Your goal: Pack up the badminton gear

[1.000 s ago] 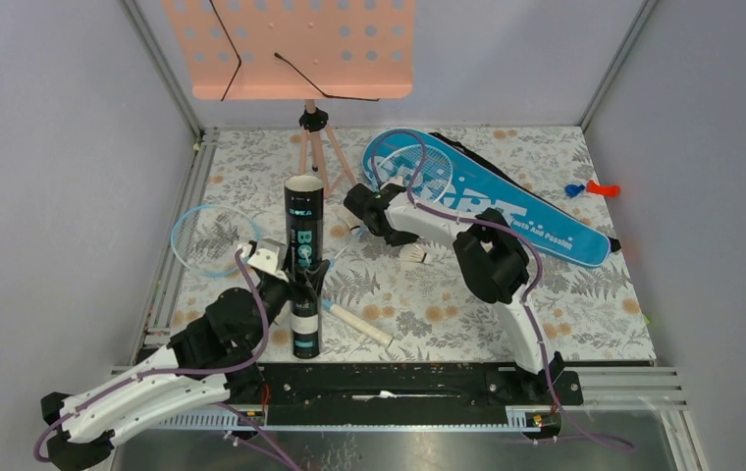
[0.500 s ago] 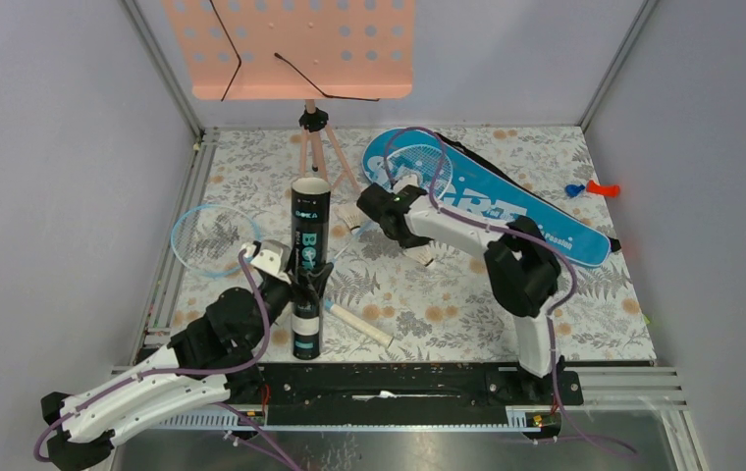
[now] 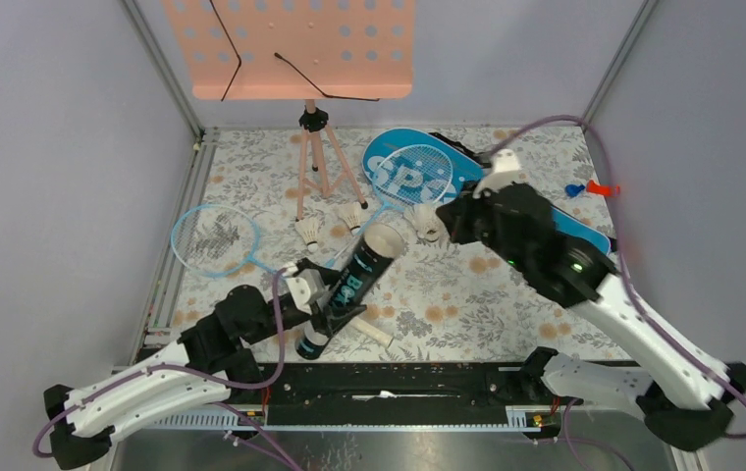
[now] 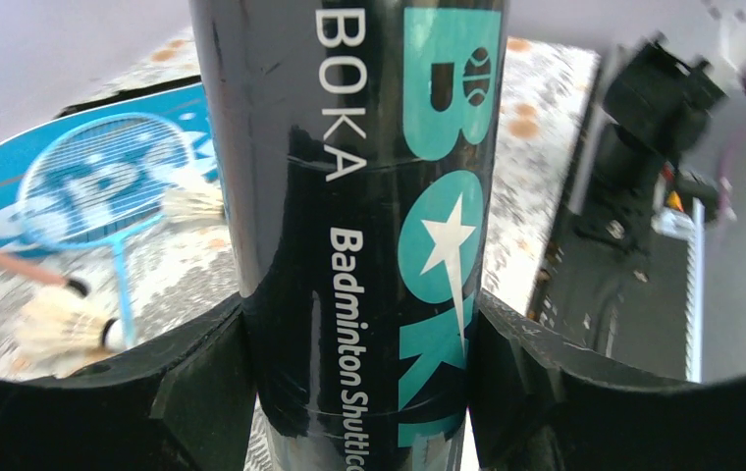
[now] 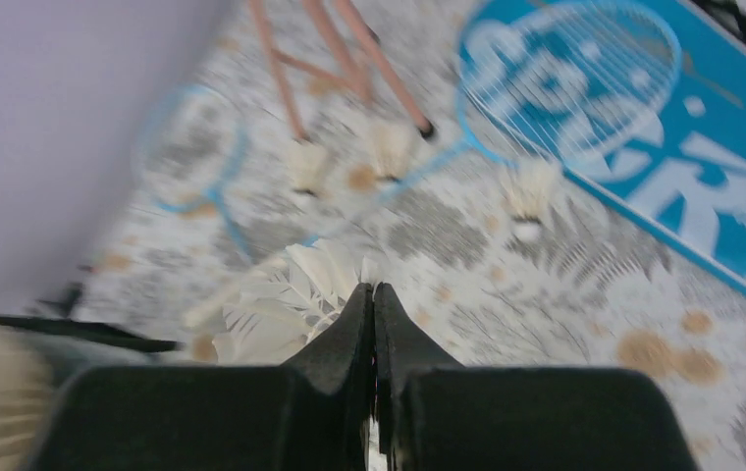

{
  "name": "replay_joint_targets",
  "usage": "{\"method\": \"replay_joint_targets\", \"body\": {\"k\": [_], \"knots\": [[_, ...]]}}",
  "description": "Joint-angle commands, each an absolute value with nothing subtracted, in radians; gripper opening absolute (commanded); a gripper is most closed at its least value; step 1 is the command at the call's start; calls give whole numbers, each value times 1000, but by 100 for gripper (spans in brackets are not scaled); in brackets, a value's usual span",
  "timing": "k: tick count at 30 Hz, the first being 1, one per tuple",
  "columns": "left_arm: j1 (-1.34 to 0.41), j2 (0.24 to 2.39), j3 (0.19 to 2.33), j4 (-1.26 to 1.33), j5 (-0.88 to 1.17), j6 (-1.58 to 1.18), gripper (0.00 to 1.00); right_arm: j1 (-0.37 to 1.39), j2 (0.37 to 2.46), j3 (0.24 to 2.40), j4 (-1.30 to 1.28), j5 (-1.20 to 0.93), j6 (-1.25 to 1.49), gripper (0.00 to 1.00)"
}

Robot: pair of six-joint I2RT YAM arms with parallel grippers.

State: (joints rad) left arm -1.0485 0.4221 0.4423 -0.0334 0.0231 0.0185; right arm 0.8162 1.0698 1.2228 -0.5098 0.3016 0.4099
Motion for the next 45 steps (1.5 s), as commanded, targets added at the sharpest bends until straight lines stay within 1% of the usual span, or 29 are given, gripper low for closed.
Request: {"method": "replay_joint_targets", "body": {"k": [1, 7, 13, 17, 22, 25, 26, 27, 28, 29, 31, 36, 37, 39, 40, 45], "knots": [[-1049, 473, 450, 95, 309, 142, 15, 821, 920, 1245, -357, 99, 350, 0], [-1049, 546, 464, 140, 341, 204, 15, 821, 788, 1208, -164, -101, 393, 0], [-1049, 580, 481, 172, 340, 213, 15, 821, 812, 1210, -168, -295, 467, 0], [-1050, 574, 468, 214, 330, 204, 15, 820, 817, 1170, -128, -359, 515, 0], [-1049, 554, 454, 240, 326, 192, 15, 821, 808, 1111, -80, -378, 545, 0], [-1049, 551, 447, 256, 330, 186, 15, 821, 835, 1113, -64, -439, 552, 0], [-1049, 551, 445, 266, 331, 181, 15, 821, 850, 1123, -75, -451, 545, 3], [-1049, 552, 444, 273, 331, 179, 15, 821, 863, 1134, -90, -463, 535, 9], [-1049, 552, 441, 278, 331, 177, 14, 821, 872, 1143, -104, -469, 529, 18], [-1049, 552, 438, 281, 331, 176, 14, 821, 876, 1148, -114, -468, 524, 28], [-1050, 551, 434, 284, 327, 171, 14, 821, 871, 1156, -134, -457, 504, 42], [-1050, 543, 423, 283, 326, 162, 14, 821, 840, 1209, -237, -406, 423, 62], [-1050, 540, 419, 284, 325, 161, 14, 821, 835, 1222, -262, -392, 408, 67], [-1049, 536, 415, 285, 330, 163, 14, 821, 821, 1243, -304, -361, 378, 93], [-1049, 535, 413, 284, 331, 163, 14, 821, 814, 1250, -325, -337, 366, 99], [-1049, 533, 417, 262, 338, 179, 14, 821, 813, 1301, -492, -259, 320, 100]]}}
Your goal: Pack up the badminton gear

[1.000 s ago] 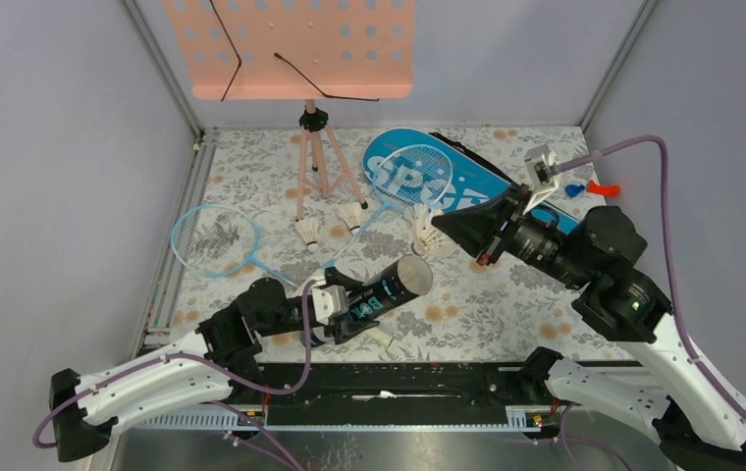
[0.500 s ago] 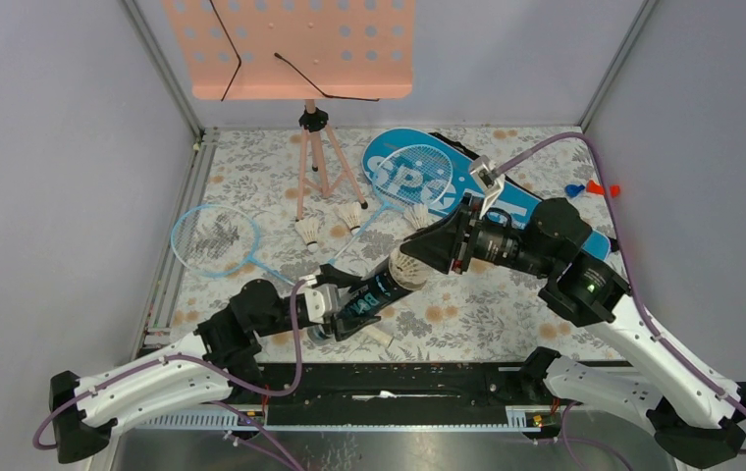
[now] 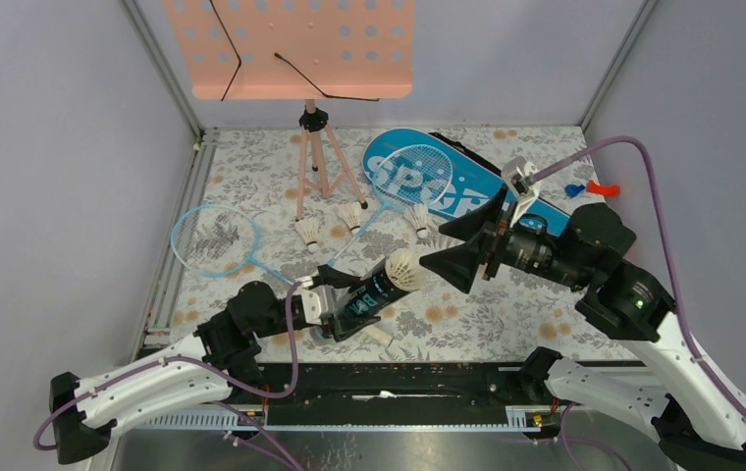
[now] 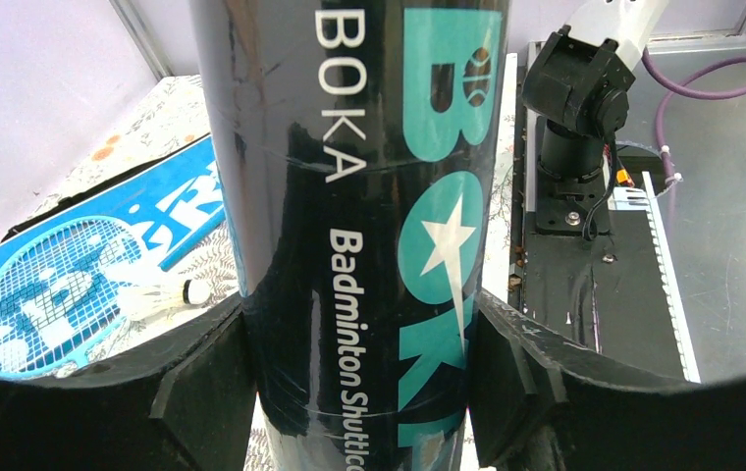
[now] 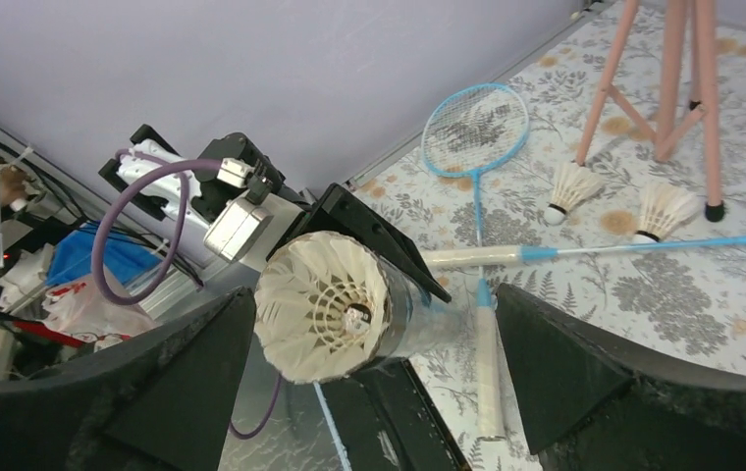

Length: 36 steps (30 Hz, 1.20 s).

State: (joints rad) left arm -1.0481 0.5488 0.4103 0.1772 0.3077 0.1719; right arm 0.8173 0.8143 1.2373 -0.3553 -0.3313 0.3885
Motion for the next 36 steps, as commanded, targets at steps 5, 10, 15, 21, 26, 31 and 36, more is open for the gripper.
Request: {"method": "replay_joint_targets", "body": {"k": [5, 10, 15, 21, 26, 31, 36], "knots": [[-1049, 542, 423, 261, 344, 188, 14, 821, 898, 1376, -659, -270, 256, 100], [-1049, 542, 423, 253, 346, 189, 14, 822, 975, 1404, -722, -273, 232, 100], [-1049, 537, 421, 252, 348, 196, 14, 823, 1063, 1415, -727, -190, 227, 99], [-1049, 527, 417, 251, 349, 198, 14, 853, 1171, 1439, -729, -183, 223, 100], [-1049, 509, 413, 252, 348, 199, 13, 888, 1219, 1405, -692, -257, 234, 99], [-1049, 500, 407, 262, 357, 202, 13, 912, 1256, 1364, -637, -340, 245, 100], [-1049, 507, 403, 251, 341, 204, 12, 913, 1249, 1381, -614, -387, 228, 100]]}}
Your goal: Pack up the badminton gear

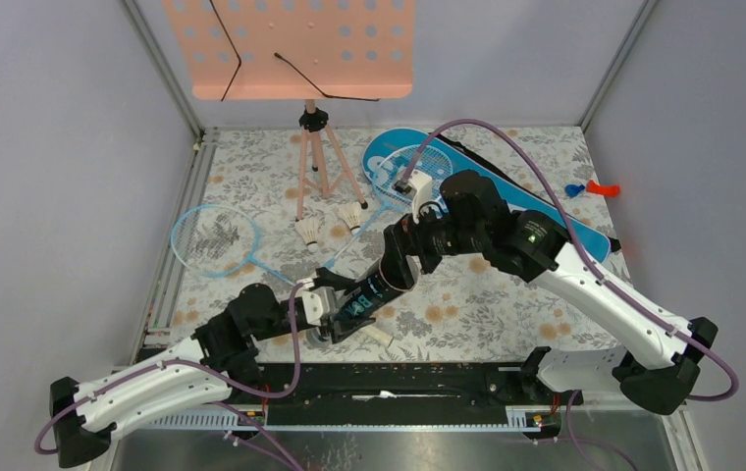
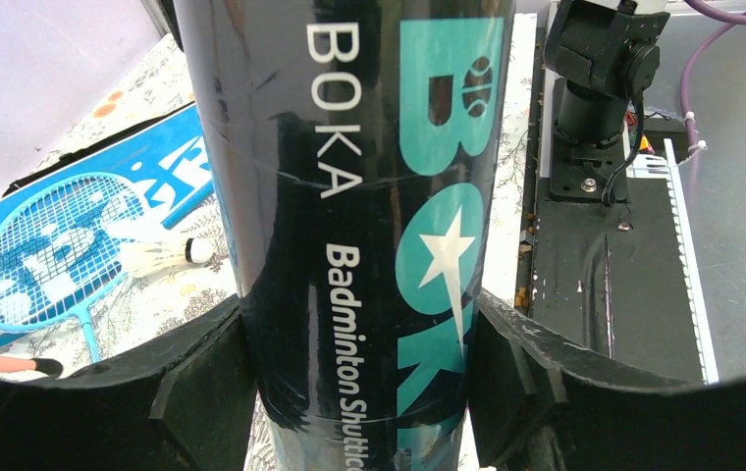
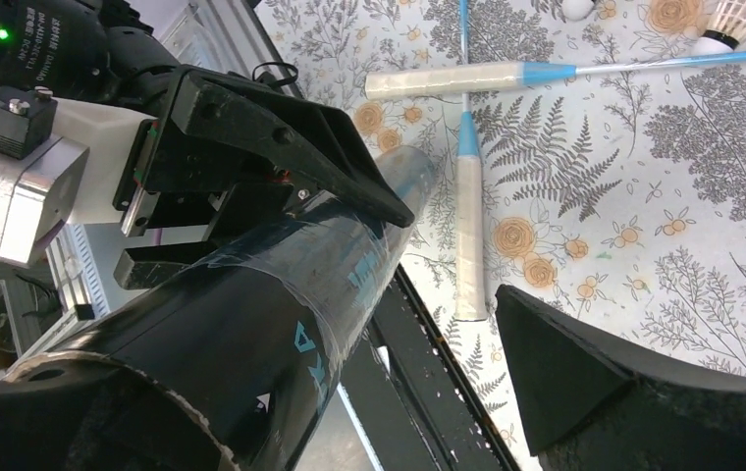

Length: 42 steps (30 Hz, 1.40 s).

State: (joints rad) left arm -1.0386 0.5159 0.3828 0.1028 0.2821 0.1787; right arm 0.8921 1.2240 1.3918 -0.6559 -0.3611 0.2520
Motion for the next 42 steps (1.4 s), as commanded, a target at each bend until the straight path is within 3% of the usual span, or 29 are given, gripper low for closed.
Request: {"method": "replay_joint_targets", "body": {"k": [1, 15, 20, 22, 24, 29, 35, 42], "knots": [[-1049, 509, 403, 243, 331, 203, 12, 913, 1238, 1391, -614, -380, 225, 100], [-1049, 434, 384, 81, 338, 266, 10, 912, 944, 1608, -666, -323, 94, 100], [-1049, 397, 379, 18, 404, 330, 10, 874, 985, 1605, -734, 66, 45, 100], [-1049, 384, 390, -16, 406, 338, 10, 770, 1038, 1595, -751, 22, 52, 100], [-1050, 368, 402, -45, 400, 343, 10, 631, 1109, 1577, -744, -165, 18, 100], [-1049, 330, 405, -23, 220, 261, 10, 433, 1365, 1588, -771, -500, -341, 100], [-1049, 327, 409, -43, 80, 157, 10, 423, 1702, 1655, -788, -494, -647, 100], [-1049, 335, 413, -73, 26, 128, 10, 406, 2131, 2000, -948, -475, -691, 100]]}}
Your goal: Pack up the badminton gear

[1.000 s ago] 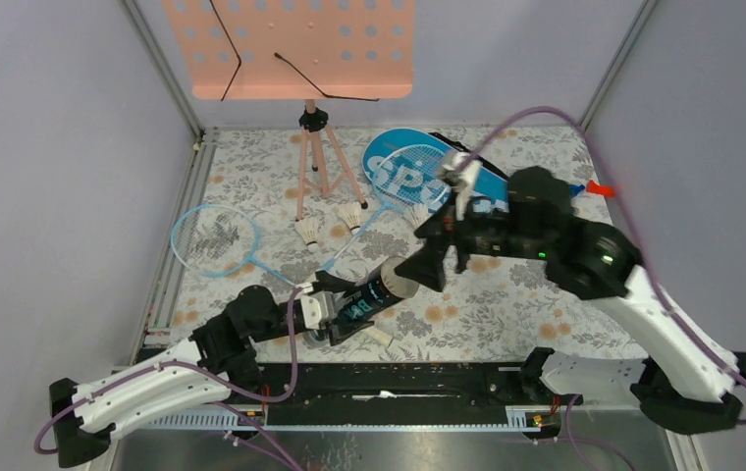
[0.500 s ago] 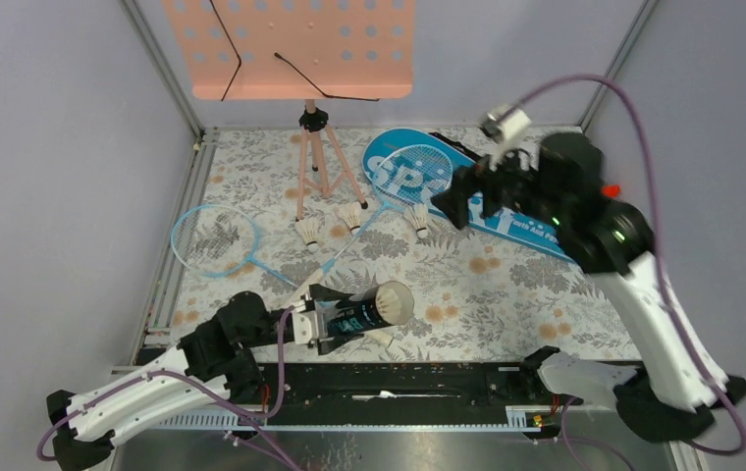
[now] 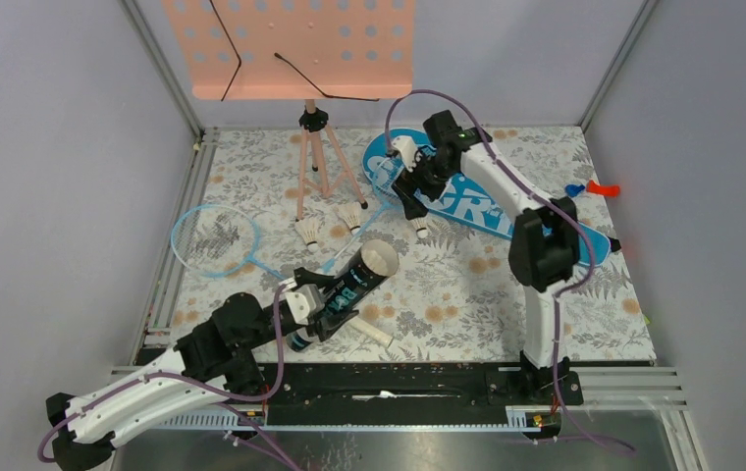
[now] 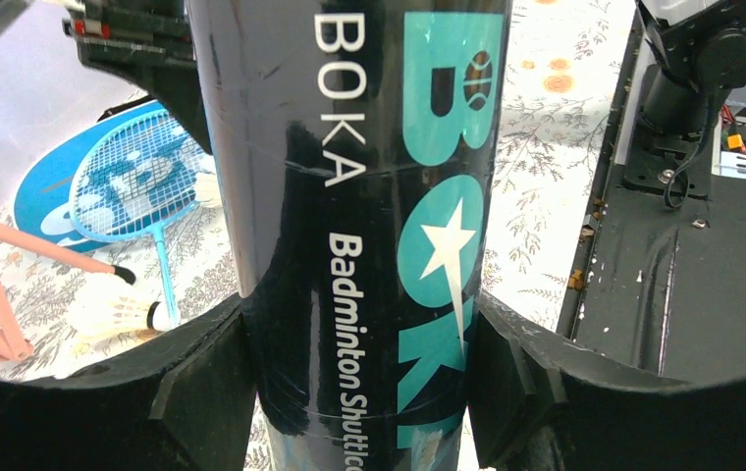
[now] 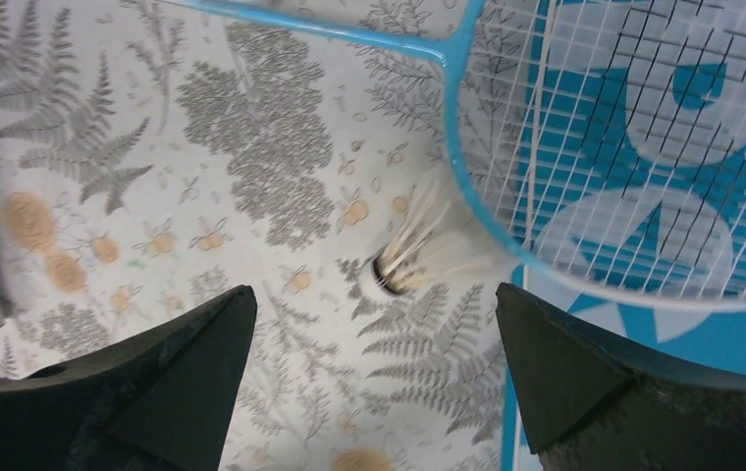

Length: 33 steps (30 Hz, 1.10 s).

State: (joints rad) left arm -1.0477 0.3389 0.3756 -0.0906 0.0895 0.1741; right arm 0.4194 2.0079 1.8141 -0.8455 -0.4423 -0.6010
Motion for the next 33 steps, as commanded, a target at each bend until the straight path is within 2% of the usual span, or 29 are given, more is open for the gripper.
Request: {"method": "replay_joint_targets", "body": {"k": [1, 7, 11, 17, 20, 23, 25, 33], "knots": [[-1049, 338, 413, -71, 21, 128, 10, 405, 2172, 2038, -955, -473, -688, 100], [-1049, 375, 424, -80, 4, 134, 10, 403, 2340, 2210, -981, -463, -650, 99], [-1049, 391, 425, -81, 3, 133, 10, 404, 2457, 2406, -1196, -497, -670, 89], [-1049, 387, 422, -77, 4, 127, 10, 404, 2440, 2313, -1254, -450, -712, 87], [-1049, 382, 420, -75, 7, 129, 10, 404, 2436, 2321, -1276, -453, -725, 82], [-1049, 376, 415, -71, 4, 128, 10, 405, 2426, 2311, -1281, -482, -736, 70], [-1049, 369, 414, -73, 8, 124, 10, 405, 2434, 2319, -1298, -485, -734, 50], [-1049, 365, 408, -54, 16, 131, 10, 405, 2425, 2302, -1372, -529, -716, 9]]}}
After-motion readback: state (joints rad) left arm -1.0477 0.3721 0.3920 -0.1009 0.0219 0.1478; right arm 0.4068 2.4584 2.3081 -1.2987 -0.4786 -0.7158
